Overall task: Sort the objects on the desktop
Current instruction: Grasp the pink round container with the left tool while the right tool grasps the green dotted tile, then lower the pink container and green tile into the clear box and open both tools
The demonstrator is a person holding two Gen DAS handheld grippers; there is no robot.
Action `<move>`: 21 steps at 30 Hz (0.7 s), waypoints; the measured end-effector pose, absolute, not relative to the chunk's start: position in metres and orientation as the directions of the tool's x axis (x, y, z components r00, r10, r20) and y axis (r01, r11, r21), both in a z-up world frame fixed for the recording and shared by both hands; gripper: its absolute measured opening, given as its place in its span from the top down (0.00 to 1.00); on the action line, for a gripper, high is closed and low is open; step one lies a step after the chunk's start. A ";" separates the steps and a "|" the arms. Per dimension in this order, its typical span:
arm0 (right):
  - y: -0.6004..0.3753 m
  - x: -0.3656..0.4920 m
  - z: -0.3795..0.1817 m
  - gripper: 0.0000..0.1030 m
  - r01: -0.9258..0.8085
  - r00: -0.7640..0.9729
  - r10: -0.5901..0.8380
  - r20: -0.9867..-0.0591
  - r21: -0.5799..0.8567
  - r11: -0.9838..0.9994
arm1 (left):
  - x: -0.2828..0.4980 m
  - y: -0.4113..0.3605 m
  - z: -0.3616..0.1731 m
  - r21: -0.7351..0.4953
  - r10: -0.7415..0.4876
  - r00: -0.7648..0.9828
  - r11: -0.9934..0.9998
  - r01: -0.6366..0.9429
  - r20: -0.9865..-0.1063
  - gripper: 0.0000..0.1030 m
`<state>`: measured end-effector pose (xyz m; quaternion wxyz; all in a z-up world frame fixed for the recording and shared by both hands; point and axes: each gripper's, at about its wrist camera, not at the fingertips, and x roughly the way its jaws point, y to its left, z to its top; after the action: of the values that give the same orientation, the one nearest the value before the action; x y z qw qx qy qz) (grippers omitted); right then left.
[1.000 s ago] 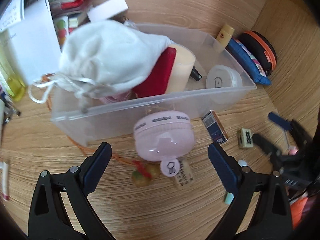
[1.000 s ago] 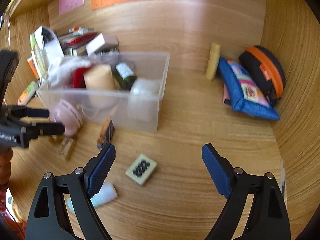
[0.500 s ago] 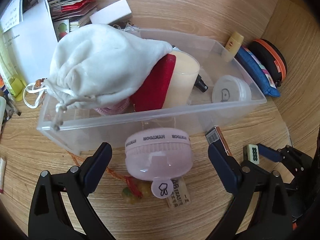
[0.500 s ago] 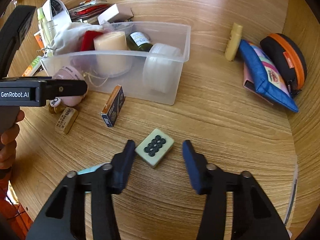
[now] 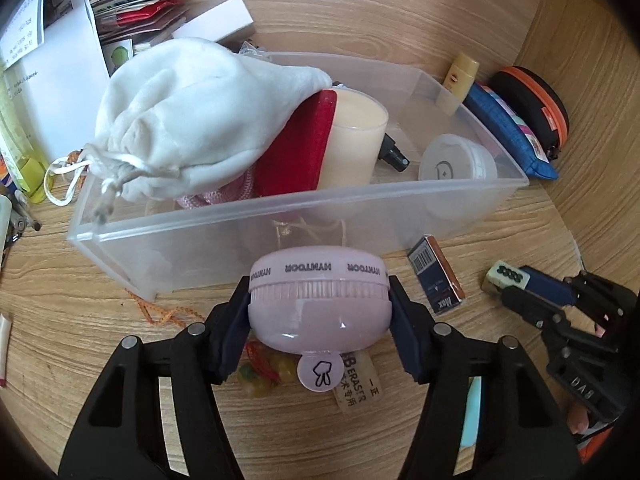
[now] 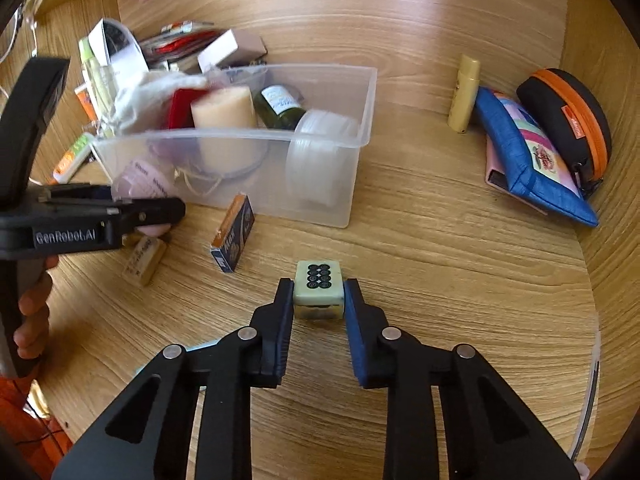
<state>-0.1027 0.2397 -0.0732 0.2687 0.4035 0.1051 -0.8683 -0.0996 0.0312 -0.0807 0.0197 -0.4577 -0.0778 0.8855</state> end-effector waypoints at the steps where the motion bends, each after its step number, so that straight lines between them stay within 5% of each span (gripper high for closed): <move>1: 0.239 -0.102 -0.072 0.78 0.553 -0.534 -0.380 -0.755 0.028 -0.833 | -0.097 0.031 -0.080 -0.153 0.105 -0.583 -0.988 0.034 -0.805 0.39; 21: 0.243 -0.106 0.008 0.78 0.548 -0.668 -0.440 -0.600 0.003 -0.836 | -0.064 0.005 -0.006 -0.131 0.096 -0.715 -0.991 -0.006 -0.693 0.39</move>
<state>-0.1055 0.2427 0.0077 0.2718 0.3032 0.0888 -0.9090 -0.0638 0.0054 -0.0055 0.0275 -0.3767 -0.0599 0.9240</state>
